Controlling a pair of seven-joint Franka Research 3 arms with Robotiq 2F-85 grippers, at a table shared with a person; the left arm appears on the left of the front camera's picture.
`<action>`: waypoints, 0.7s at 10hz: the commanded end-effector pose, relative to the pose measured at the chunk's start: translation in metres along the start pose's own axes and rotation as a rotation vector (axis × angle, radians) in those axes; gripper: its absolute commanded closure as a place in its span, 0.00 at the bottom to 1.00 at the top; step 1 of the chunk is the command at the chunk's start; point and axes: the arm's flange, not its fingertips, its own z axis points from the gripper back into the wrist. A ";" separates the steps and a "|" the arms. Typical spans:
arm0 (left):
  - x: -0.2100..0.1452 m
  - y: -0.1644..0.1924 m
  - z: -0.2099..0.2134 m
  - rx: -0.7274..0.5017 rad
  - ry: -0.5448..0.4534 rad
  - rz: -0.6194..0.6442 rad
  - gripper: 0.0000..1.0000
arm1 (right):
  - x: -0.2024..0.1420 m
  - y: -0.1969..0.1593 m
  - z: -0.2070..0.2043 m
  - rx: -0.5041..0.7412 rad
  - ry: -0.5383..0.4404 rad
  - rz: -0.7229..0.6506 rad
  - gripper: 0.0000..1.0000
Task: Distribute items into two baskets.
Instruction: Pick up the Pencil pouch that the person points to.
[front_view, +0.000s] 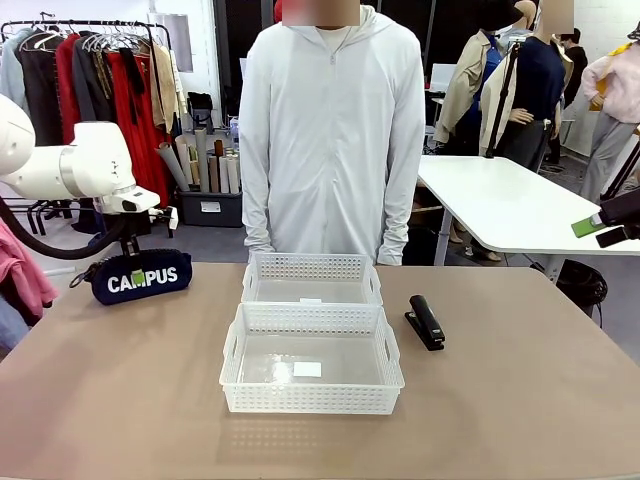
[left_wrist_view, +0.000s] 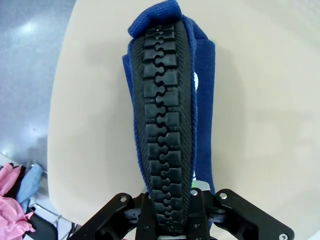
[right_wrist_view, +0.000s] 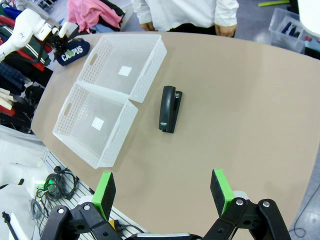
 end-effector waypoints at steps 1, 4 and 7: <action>0.000 0.000 -0.001 0.004 0.004 -0.002 1.00 | 0.000 0.001 0.000 0.007 -0.005 0.002 0.00; 0.000 0.000 -0.001 0.004 0.004 -0.002 1.00 | 0.000 0.001 0.000 0.007 -0.005 0.002 0.00; 0.000 0.000 -0.001 0.004 0.004 -0.002 1.00 | 0.000 0.001 0.000 0.007 -0.005 0.002 0.00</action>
